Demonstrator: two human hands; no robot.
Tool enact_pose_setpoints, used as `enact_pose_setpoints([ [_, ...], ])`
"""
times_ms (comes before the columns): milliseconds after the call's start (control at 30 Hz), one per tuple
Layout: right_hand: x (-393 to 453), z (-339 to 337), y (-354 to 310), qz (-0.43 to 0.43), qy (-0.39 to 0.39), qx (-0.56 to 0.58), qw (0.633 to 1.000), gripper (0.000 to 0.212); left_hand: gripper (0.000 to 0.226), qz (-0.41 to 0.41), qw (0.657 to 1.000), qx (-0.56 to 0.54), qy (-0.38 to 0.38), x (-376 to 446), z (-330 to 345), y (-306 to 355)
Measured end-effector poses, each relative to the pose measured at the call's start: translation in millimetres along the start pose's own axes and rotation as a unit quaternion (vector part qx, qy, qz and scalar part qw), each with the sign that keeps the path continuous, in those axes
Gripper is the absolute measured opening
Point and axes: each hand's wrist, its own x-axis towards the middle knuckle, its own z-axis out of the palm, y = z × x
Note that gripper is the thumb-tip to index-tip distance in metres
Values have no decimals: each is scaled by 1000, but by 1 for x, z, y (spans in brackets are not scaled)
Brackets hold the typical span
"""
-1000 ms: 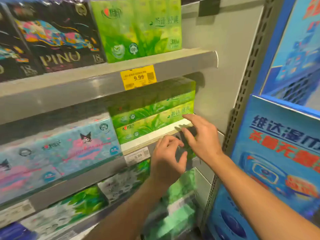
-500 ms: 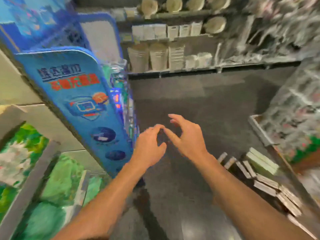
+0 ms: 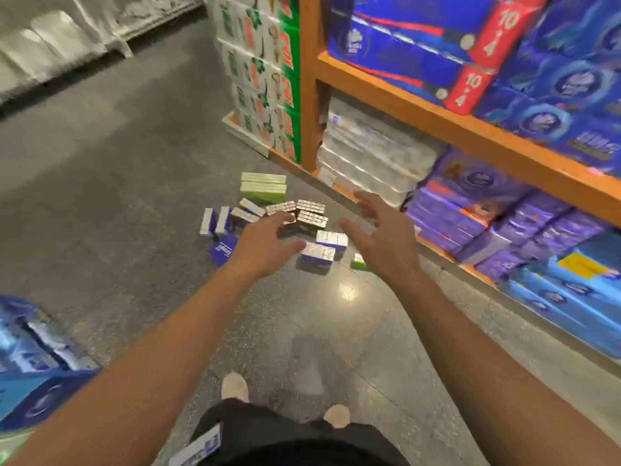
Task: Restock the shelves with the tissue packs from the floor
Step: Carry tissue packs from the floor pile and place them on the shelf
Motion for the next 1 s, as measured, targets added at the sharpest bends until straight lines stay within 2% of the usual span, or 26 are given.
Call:
enact_pose_setpoints([
  [167,0,-46,104,106,24,-17,994,57,55,-2,994,-1,-111,53,101,54],
  [333,40,-58,184,168,18,-38,985,53,54,12,987,12,-161,136,165,83],
  [500,112,-45,282,231,17,-63,971,53,54,21,980,30,-196,258,245,103],
  [667,172,28,425,298,-25,-65,952,51,57,-3,960,94,-263,368,368,64],
  [767,196,103,535,325,-81,-82,939,47,56,-19,959,111,-258,423,458,9],
  [933,212,238,721,272,-190,-151,931,42,51,-84,955,143,-244,488,602,-104],
  [1000,216,281,780,231,-222,-190,928,48,47,-117,961,120,-218,498,651,-143],
])
